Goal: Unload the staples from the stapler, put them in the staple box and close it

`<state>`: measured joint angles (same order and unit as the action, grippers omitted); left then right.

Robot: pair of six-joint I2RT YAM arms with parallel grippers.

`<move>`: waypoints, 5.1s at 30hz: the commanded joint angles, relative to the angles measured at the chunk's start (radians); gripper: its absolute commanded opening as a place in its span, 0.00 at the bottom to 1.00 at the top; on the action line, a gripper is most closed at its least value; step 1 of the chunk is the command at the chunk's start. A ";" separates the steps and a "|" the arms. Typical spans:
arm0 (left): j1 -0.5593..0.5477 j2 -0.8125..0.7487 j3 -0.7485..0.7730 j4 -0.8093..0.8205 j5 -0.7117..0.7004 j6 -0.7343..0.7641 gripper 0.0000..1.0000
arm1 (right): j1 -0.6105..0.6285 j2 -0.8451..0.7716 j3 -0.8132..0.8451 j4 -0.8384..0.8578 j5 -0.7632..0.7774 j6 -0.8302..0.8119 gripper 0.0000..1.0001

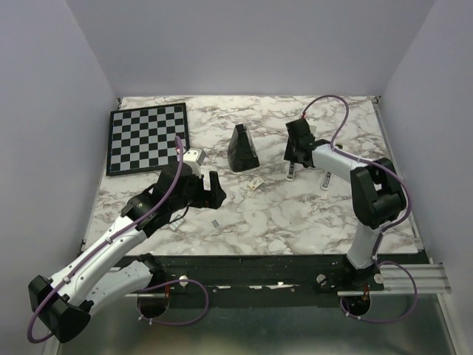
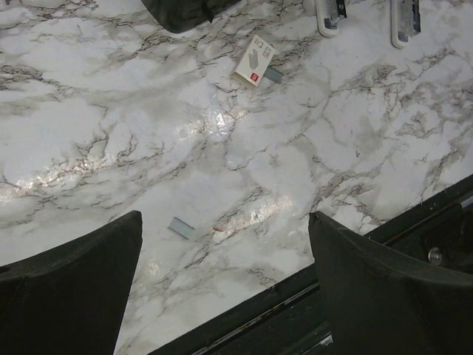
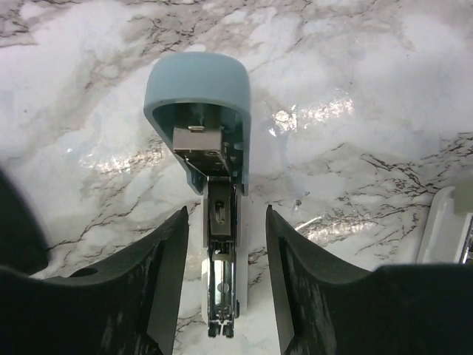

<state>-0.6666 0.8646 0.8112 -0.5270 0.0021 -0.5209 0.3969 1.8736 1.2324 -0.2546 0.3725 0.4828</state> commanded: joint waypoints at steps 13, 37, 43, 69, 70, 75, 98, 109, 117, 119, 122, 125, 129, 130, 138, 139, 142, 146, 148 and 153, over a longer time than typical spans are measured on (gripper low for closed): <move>0.243 0.056 0.020 -0.171 -0.226 -0.270 0.99 | 0.019 -0.448 -0.264 0.024 -0.204 -0.078 0.56; 0.535 0.102 -0.231 -0.393 -0.370 -0.919 0.56 | 0.152 -0.927 -0.602 0.213 -0.492 -0.151 1.00; 0.536 0.091 -0.241 -0.407 -0.383 -1.016 0.44 | 0.154 -0.950 -0.600 0.216 -0.514 -0.147 1.00; 0.536 0.347 -0.254 -0.219 -0.180 -1.018 0.00 | 0.155 -0.941 -0.556 0.201 -0.508 -0.155 1.00; 0.536 0.352 -0.251 -0.206 -0.162 -1.006 0.00 | 0.154 -0.938 -0.557 0.202 -0.504 -0.154 1.00; 0.527 0.392 -0.248 -0.153 -0.117 -0.961 0.00 | 0.154 -0.927 -0.560 0.199 -0.501 -0.110 0.99; 0.409 0.251 -0.319 -0.223 -0.093 -1.036 0.00 | 0.269 -0.851 -0.471 0.094 -0.417 -0.015 0.93; 0.404 0.039 -0.276 -0.316 -0.221 -1.021 0.00 | 0.422 -0.736 -0.427 0.080 -0.339 0.008 0.88; 0.420 -0.015 -0.155 -0.364 -0.499 -0.840 0.03 | 0.493 -0.739 -0.432 0.126 -0.317 0.017 0.88; 0.444 -0.022 -0.191 -0.267 -0.427 -0.730 0.24 | 0.491 -0.717 -0.418 0.111 -0.267 -0.003 0.88; 0.475 -0.015 -0.244 -0.153 -0.279 -0.624 0.51 | 0.497 -0.693 -0.383 0.054 -0.221 -0.023 0.92; 0.499 0.042 -0.228 -0.149 -0.243 -0.539 0.78 | 0.523 -0.674 -0.363 0.040 -0.172 -0.026 1.00; 0.515 0.175 -0.150 -0.258 -0.350 -0.490 0.99 | 0.534 -0.625 -0.318 -0.006 -0.169 -0.009 1.00; 0.521 0.195 -0.130 -0.267 -0.341 -0.485 0.98 | 0.540 -0.601 -0.298 -0.012 -0.165 -0.004 1.00; 0.604 0.384 -0.139 -0.298 -0.243 -0.530 0.56 | 0.612 -0.492 -0.202 -0.069 -0.170 0.014 1.00; 0.604 0.401 -0.132 -0.300 -0.249 -0.530 0.52 | 0.615 -0.488 -0.198 -0.069 -0.169 0.014 1.00; 0.605 0.468 -0.101 -0.330 -0.248 -0.533 0.38 | 0.622 -0.492 -0.197 -0.057 -0.185 0.013 1.00; 0.605 0.490 -0.098 -0.335 -0.222 -0.544 0.16 | 0.637 -0.478 -0.198 -0.034 -0.193 0.025 1.00; 0.605 0.472 -0.110 -0.327 -0.217 -0.548 0.11 | 0.654 -0.452 -0.185 -0.038 -0.201 0.023 1.00; 0.605 0.439 -0.129 -0.320 -0.203 -0.580 0.02 | 0.692 -0.429 -0.168 -0.061 -0.146 0.033 1.00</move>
<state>-0.0666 1.3369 0.6960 -0.8394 -0.2333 -1.0698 1.0603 1.4250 1.0344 -0.2909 0.1761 0.4973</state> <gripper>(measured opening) 0.053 0.998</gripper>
